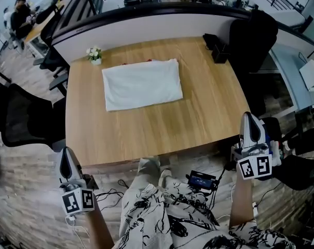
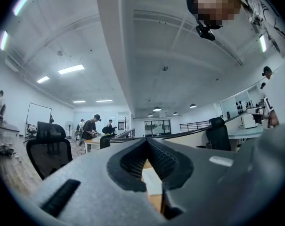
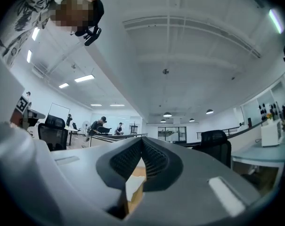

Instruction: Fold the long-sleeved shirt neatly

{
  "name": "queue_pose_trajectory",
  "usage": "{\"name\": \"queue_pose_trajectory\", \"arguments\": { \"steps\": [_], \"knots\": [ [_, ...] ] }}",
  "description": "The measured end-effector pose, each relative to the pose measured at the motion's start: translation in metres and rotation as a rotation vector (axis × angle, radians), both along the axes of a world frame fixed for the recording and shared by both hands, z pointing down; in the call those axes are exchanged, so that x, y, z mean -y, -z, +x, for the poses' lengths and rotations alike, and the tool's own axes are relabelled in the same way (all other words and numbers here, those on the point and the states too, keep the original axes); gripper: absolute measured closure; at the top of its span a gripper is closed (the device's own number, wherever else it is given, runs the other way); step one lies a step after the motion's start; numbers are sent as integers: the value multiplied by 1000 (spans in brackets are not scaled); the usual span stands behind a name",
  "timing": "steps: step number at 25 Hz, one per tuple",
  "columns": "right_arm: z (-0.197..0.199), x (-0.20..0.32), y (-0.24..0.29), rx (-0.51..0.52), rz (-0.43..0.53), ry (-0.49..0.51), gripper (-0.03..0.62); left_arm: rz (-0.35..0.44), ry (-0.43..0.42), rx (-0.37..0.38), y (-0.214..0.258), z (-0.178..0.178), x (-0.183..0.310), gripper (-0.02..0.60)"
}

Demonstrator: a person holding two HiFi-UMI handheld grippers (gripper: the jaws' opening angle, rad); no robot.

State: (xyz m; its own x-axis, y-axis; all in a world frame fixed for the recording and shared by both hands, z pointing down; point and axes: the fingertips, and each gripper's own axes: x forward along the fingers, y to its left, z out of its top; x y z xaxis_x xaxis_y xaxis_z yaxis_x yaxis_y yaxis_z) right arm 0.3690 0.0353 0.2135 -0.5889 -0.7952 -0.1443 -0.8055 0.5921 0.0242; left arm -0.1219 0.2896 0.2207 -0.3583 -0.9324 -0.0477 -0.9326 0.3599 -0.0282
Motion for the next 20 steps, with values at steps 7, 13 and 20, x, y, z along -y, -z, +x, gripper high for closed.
{"name": "queue_pose_trajectory", "arguments": {
  "steps": [7, 13, 20],
  "knots": [
    [-1, -3, -22, -14, -68, -4, 587, -44, -8, -11, -10, 9, -11, 577],
    [-15, 9, -62, -86, -150, -8, 586, -138, -57, -63, -47, -1, 12, 577],
    [-65, 51, -154, -193, -249, 50, 586, -256, -123, -118, -145, -40, 78, 577]
  ]
}}
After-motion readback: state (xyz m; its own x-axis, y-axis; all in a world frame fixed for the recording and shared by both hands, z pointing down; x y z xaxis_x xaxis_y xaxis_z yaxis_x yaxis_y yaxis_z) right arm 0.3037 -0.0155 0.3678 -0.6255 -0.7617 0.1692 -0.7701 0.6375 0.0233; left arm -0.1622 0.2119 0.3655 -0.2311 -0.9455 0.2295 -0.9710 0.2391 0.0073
